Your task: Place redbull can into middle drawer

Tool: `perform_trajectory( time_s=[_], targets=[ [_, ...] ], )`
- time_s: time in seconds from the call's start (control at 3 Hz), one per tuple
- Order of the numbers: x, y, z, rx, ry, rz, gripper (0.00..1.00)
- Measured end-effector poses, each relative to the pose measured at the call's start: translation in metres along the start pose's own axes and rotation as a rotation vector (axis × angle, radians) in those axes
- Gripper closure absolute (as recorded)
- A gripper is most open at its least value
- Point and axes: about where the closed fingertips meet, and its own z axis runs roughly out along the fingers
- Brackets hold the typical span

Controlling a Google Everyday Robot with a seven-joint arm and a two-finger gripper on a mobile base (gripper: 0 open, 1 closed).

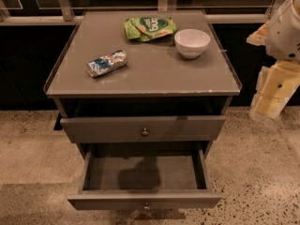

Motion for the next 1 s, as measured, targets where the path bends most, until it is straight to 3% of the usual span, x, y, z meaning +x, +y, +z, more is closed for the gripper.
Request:
perform_trajectory(
  time_s=[0.33, 0.67, 1.0],
  targets=[
    [-0.0275, -0.0284, 0.0204, -0.015, -0.038, -0.060, 0.00],
    [-0.0278, -0.0285, 0.0206, -0.016, -0.038, -0.061, 0.00],
    [-0.0330, -0.0364, 0.0276, -0.003, -0.101, -0.083, 0.00]
  ],
)
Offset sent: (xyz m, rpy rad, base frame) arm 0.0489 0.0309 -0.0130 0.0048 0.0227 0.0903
